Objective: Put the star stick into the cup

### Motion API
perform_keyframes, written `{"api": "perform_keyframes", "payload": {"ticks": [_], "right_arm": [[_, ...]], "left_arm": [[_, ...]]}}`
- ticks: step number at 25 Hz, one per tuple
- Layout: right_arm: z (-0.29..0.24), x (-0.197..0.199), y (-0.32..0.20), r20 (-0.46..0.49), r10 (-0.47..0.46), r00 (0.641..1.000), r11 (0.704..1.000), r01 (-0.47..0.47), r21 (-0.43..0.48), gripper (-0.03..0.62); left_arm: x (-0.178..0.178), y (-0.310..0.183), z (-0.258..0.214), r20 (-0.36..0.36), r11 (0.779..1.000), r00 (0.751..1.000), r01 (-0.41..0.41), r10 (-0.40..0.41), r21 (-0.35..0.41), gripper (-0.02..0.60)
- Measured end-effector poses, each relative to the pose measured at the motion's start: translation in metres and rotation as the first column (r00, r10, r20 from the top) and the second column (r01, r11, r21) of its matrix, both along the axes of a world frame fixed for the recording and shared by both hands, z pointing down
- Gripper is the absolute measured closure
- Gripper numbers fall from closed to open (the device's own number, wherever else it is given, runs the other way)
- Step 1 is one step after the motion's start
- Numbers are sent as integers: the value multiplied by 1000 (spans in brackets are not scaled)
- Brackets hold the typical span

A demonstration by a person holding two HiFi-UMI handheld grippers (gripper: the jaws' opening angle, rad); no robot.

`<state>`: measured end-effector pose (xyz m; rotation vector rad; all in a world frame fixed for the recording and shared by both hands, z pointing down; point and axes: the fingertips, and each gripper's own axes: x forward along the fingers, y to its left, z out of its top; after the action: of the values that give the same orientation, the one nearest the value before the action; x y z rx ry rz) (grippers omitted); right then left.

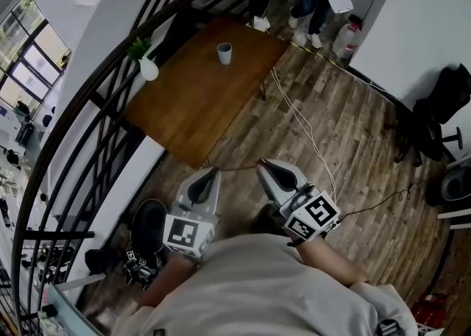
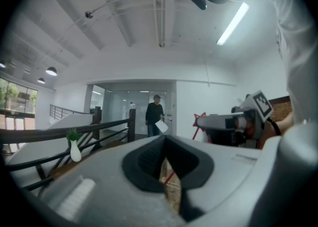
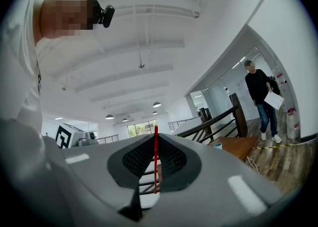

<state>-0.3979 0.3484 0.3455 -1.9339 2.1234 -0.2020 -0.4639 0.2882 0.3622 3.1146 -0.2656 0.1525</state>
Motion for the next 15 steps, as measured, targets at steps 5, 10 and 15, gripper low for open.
{"api": "perform_keyframes", "payload": {"ticks": [5,10,15], "right_arm": [[2,80,4,-26,37,999,999,-37,18,570],[-6,164,15,-29,62,998,998,-62,24,569],[-10,224,26,-16,99,995,995,-98,29,569]], "left_arm": [[81,-2,9,-9,1000,1000,-13,13,13,580],[163,5,9,-12,999,999,-32,32,11,580],[217,13,16,11,999,999,-45,45,-31,580]]}}
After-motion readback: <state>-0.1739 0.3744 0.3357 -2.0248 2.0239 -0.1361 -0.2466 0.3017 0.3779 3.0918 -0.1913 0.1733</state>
